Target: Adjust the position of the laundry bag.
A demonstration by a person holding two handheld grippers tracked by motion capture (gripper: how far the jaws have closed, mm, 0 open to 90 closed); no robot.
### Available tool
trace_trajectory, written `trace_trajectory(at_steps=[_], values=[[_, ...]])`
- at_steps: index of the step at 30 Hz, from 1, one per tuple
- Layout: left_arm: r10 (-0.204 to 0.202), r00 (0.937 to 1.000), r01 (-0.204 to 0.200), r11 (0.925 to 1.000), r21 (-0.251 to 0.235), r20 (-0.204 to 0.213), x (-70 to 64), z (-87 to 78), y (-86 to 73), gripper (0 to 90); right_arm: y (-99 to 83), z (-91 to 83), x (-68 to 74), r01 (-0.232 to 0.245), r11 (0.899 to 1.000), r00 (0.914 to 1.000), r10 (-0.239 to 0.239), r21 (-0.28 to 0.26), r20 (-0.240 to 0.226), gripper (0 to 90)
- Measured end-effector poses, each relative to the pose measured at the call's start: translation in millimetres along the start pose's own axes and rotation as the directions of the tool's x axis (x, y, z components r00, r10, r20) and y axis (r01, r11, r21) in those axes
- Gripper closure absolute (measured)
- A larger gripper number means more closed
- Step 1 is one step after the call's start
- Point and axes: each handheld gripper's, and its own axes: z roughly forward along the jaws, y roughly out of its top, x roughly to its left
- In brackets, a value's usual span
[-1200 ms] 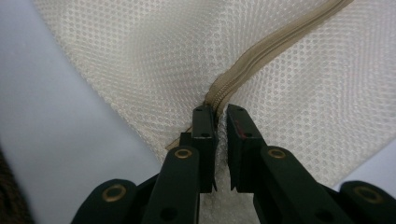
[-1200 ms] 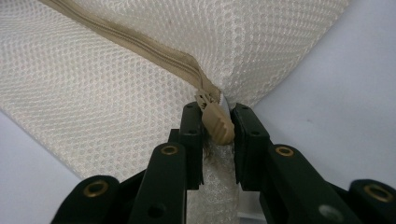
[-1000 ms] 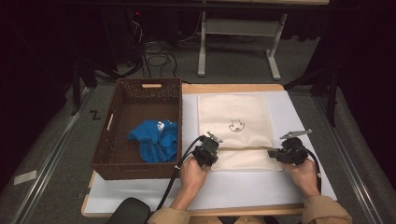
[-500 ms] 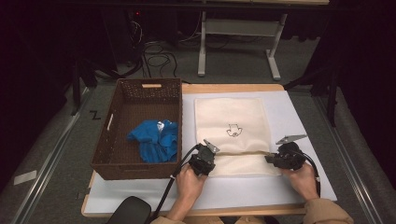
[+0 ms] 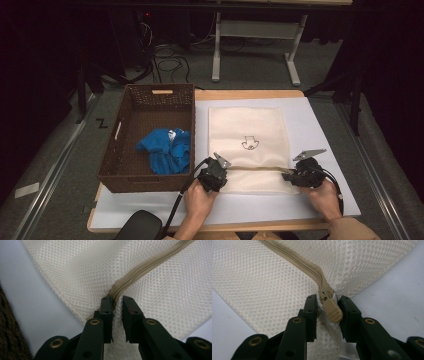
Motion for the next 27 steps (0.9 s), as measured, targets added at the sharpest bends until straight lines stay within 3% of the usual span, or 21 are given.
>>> trace_trajectory(at_steps=[4, 6, 14, 19, 22, 27], values=[[0.018, 0.9997, -0.017, 0.9992, -0.035, 0.014, -1.5, -1.3, 2.1, 52.9, 1.0, -1.8, 1.3, 0.013, 1.0, 0.9996, -0.013, -0.001, 0.024, 63.3], [0.014, 0.9999, -0.014, 0.999, -0.043, 0.005, -2.1, -2.2, 5.4, 50.5, 1.1, -2.5, 0.1, 0.008, 1.0, 0.9997, -0.008, -0.005, 0.022, 62.2], [0.031, 0.9985, -0.027, 0.9966, -0.078, 0.046, -11.8, -0.1, 16.9, 42.0, -0.7, -4.8, -5.2, -0.022, 0.998, 0.9993, 0.024, -0.056, 0.029, 47.0], [0.003, 0.9975, 0.002, 0.9976, -0.069, 0.071, -14.3, 10.4, 27.6, 41.1, -2.2, -8.0, -10.5, -0.061, 0.993, 0.997, 0.066, -0.102, 0.04, 35.2], [-0.006, 0.9956, 0.014, 0.9961, -0.087, 0.093, -17.3, 16.8, 31.4, 39.4, -3.6, -8.9, -15.9, -0.092, 0.989, 0.9945, 0.098, -0.119, 0.038, 33.9], [0.014, 0.9955, -0.007, 0.9976, -0.069, 0.094, -20.6, 28.8, 33.4, 38.4, -5.9, -13.0, -18.8, -0.109, 0.98, 0.9923, 0.117, -0.168, 0.039, 34.5]])
